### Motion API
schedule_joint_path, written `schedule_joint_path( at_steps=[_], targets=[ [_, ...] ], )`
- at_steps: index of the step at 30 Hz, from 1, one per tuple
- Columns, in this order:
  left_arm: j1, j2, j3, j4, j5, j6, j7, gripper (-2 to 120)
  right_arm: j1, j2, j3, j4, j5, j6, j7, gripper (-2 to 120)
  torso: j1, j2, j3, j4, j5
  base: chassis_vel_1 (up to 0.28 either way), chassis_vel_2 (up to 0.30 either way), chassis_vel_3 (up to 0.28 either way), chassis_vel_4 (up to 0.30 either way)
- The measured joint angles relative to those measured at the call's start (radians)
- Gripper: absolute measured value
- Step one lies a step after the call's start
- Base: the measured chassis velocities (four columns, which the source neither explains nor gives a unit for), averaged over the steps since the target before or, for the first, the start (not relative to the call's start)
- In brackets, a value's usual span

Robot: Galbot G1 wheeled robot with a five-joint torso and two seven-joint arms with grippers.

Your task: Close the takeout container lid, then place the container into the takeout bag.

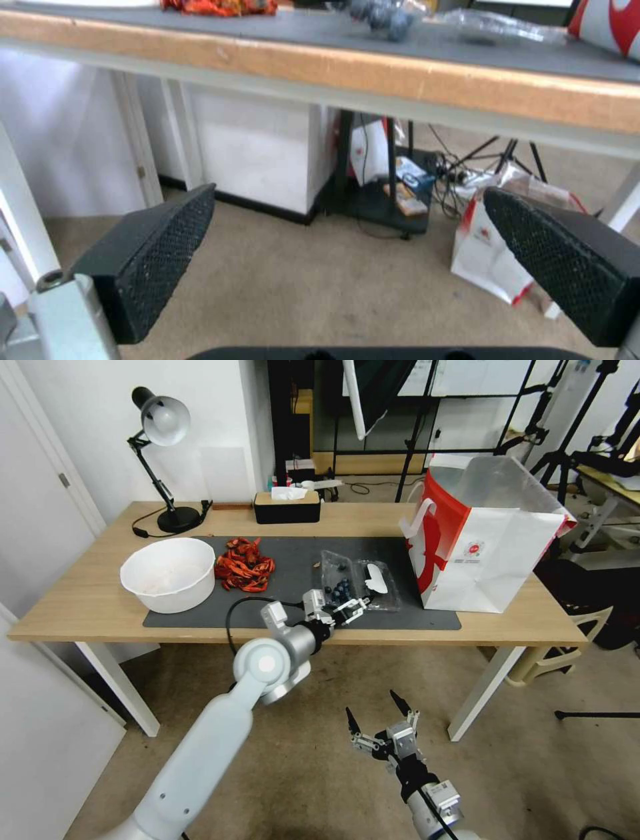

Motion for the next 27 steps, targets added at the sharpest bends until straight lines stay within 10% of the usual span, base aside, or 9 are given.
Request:
schedule_joint_path(
  at_steps=[8, 20, 27],
  targets=[
    [0.185, 0.082, -0.077, -0.129, 0.214, -0.068, 0.126, 100, -0.011, -0.027, 0.031, 0.026, 0.037, 0.02, -0.01, 100, 0.0, 0.0, 0.0, 0.0001, -0.0002, 0.0, 0.0, 0.0, 0.0],
    [0.564, 0.134, -0.314, -0.136, 0.782, -0.52, 0.436, 100, -0.025, -0.07, 0.097, 0.037, 0.13, 0.07, -0.016, 100, 0.0, 0.0, 0.0, 0.0001, 0.0002, 0.0, 0.0, 0.0, 0.0],
    [0.703, 0.092, -0.441, -0.086, 0.986, -0.723, 0.459, 100, -0.024, -0.082, 0.129, 0.043, 0.181, 0.107, -0.013, 100, 0.0, 0.0, 0.0, 0.0002, -0.0001, 0.0, 0.0, 0.0, 0.0]
  ],
)
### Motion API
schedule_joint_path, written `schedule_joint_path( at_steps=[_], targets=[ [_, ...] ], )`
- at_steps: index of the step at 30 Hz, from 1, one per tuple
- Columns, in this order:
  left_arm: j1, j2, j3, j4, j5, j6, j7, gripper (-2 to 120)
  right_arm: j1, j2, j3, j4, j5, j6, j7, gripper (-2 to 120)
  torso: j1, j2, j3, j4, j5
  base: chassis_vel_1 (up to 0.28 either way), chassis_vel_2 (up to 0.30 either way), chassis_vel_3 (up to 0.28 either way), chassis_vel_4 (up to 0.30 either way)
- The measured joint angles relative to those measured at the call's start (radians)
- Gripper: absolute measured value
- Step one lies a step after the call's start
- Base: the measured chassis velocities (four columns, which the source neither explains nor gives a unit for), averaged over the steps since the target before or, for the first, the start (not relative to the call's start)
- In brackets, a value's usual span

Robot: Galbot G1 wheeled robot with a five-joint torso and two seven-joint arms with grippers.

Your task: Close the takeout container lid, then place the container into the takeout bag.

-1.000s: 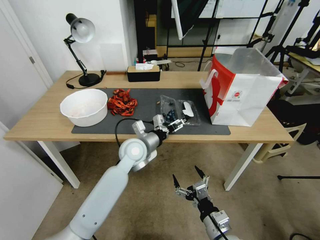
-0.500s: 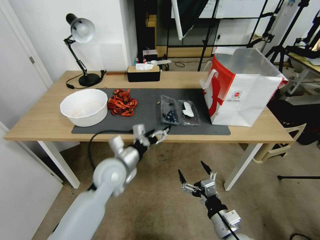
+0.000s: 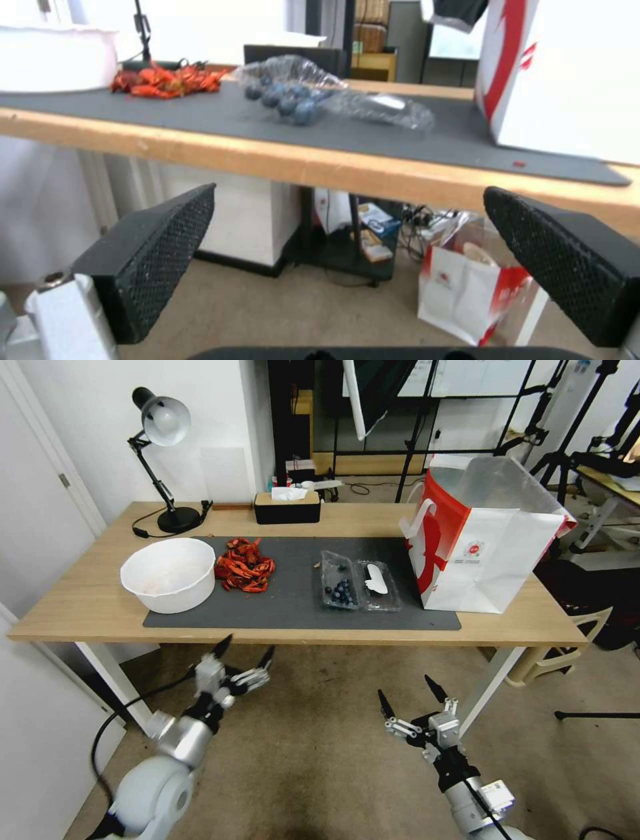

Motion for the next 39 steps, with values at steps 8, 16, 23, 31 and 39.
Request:
schedule_joint_path(
  at_steps=[8, 16, 23, 31, 39],
  targets=[
    [0.055, -0.046, -0.073, 0.056, 0.106, -0.105, -0.02, 100, -0.001, 0.003, 0.017, -0.009, 0.008, 0.052, 0.006, 100, 0.0, 0.0, 0.0, -0.0002, 0.0001, 0.0, 0.0, 0.0, 0.0],
    [0.067, -0.057, -0.067, 0.061, 0.091, -0.114, -0.029, 100, -0.006, 0.02, 0.013, -0.024, 0.013, 0.085, 0.01, 100, 0.0, 0.0, 0.0, -0.0002, 0.0002, 0.0, 0.0, 0.0, 0.0],
    [0.065, -0.055, -0.049, 0.046, 0.055, -0.079, 0.002, 100, -0.004, 0.026, 0.013, -0.027, 0.007, 0.096, 0.014, 100, 0.0, 0.0, 0.0, -0.0002, 0.0002, 0.0, 0.0, 0.0, 0.0],
    [0.063, -0.049, -0.044, 0.036, -0.01, -0.066, 0.032, 100, 0.023, 0.017, -0.032, 0.0, 0.103, 0.037, 0.02, 100, 0.0, 0.0, 0.0, -0.0002, 0.0001, 0.0, 0.0, 0.0, 0.0],
    [0.029, -0.008, 0.018, 0.024, -0.116, 0.009, 0.077, 100, 0.161, 0.025, -0.094, 0.104, 0.432, -0.165, 0.111, 100, 0.0, 0.0, 0.0, 0.0001, 0.0, 0.0, 0.0, 0.0, 0.0]
  ],
)
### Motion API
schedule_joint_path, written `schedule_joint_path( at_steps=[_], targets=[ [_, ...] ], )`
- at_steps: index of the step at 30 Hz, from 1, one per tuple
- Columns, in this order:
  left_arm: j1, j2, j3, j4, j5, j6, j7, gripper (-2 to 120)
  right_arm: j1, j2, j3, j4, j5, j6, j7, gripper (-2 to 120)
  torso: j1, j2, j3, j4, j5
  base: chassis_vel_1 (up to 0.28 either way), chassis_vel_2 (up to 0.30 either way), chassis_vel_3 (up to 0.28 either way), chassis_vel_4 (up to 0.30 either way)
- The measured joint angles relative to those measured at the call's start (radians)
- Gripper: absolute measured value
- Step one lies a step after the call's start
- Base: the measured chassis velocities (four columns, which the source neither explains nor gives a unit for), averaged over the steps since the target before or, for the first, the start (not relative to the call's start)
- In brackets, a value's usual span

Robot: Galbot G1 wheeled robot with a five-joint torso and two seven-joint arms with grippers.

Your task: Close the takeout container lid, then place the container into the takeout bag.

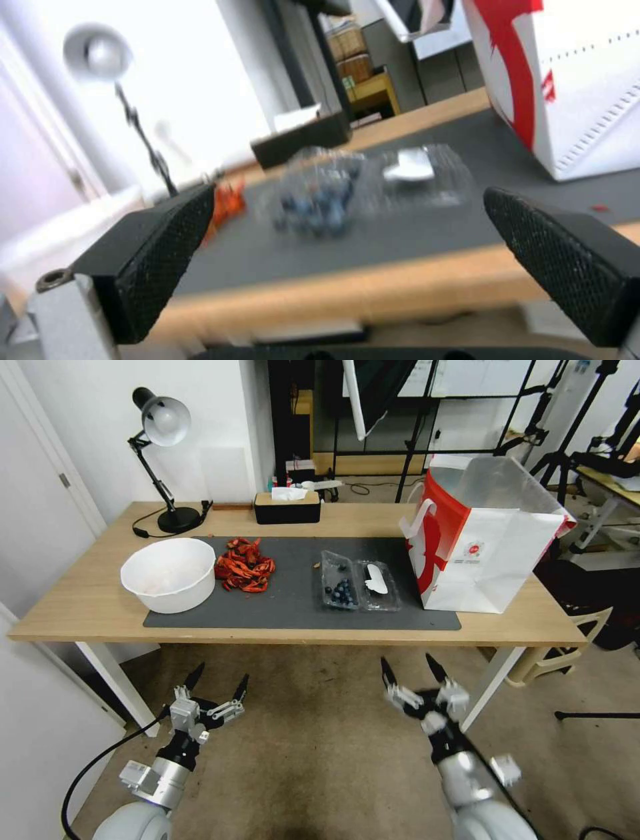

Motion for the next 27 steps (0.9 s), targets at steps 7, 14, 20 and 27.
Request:
schedule_joint_path(
  at_steps=[7, 14, 20, 27],
  targets=[
    [-0.032, 0.017, 0.048, 0.002, -0.025, 0.037, 0.014, 100, 0.134, 0.009, -0.02, 0.025, 0.326, -0.138, 0.136, 100, 0.0, 0.0, 0.0, 0.0002, 0.0003, 0.0, 0.0, 0.0, 0.0],
    [-0.031, 0.013, 0.042, 0.003, -0.053, 0.048, 0.031, 100, 0.255, 0.009, -0.03, -0.007, 0.679, -0.239, 0.286, 100, 0.0, 0.0, 0.0, -0.0002, 0.0003, 0.0, 0.0, 0.0, 0.0],
    [-0.032, 0.006, 0.042, 0.013, -0.054, 0.047, 0.03, 100, 0.353, 0.021, -0.046, -0.051, 0.854, -0.265, 0.417, 100, 0.0, 0.0, 0.0, -0.0002, 0.0001, 0.0, 0.0, 0.0, 0.0],
    [-0.034, 0.004, 0.041, 0.018, -0.058, 0.047, 0.031, 100, 0.431, 0.041, -0.054, -0.101, 0.931, -0.278, 0.497, 100, 0.0, 0.0, 0.0, -0.0001, 0.0001, 0.0, 0.0, 0.0, 0.0]
  ],
)
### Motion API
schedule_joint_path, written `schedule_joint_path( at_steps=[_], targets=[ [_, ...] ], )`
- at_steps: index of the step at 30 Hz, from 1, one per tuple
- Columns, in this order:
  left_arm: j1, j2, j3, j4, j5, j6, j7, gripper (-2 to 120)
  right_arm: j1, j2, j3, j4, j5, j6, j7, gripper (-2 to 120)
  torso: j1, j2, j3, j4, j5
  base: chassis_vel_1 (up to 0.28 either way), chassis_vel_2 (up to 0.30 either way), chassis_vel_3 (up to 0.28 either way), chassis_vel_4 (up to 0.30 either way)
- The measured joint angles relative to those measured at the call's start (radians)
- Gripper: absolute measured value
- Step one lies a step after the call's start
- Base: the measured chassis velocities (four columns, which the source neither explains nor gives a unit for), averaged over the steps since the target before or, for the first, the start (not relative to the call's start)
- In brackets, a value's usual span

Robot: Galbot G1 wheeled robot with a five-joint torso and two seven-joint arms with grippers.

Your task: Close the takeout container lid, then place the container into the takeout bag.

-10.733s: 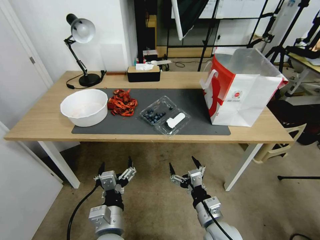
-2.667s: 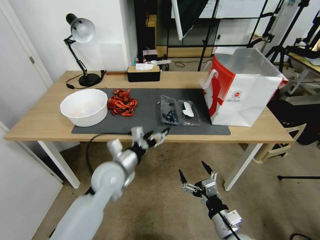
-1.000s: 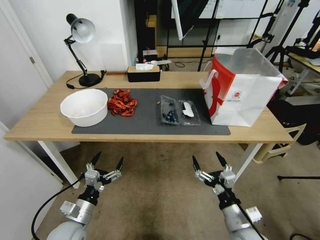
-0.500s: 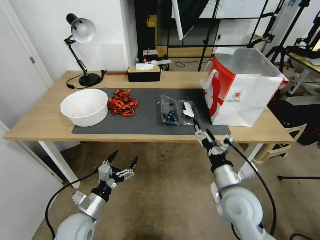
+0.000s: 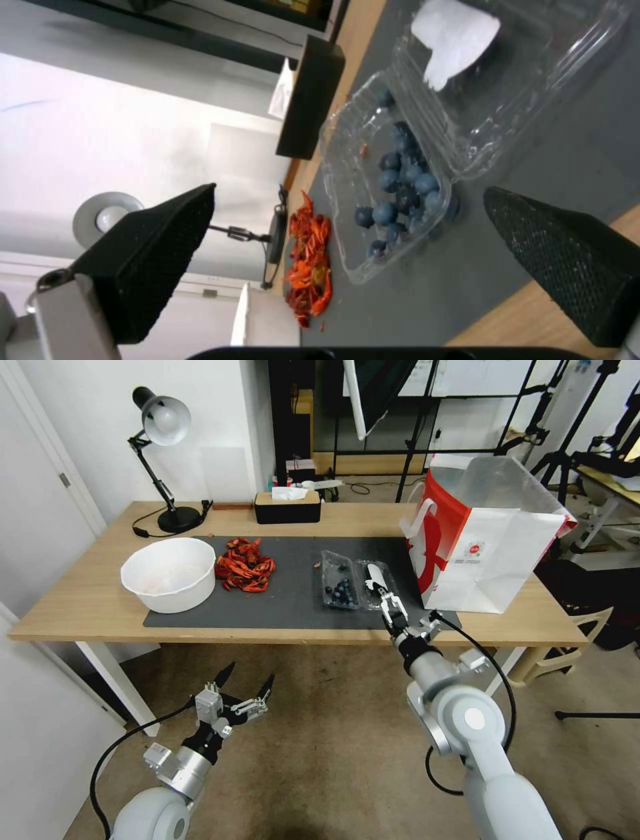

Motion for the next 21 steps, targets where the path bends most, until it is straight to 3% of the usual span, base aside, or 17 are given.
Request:
schedule_joint_path(
  at_steps=[21],
  targets=[
    [0.001, -0.004, -0.01, 0.017, -0.005, -0.01, 0.003, 100, 0.095, 0.035, -0.024, -0.135, 0.027, -0.018, 0.026, 100, 0.0, 0.0, 0.0, -0.0001, 0.0001, 0.0, 0.0, 0.0, 0.0]
  ],
)
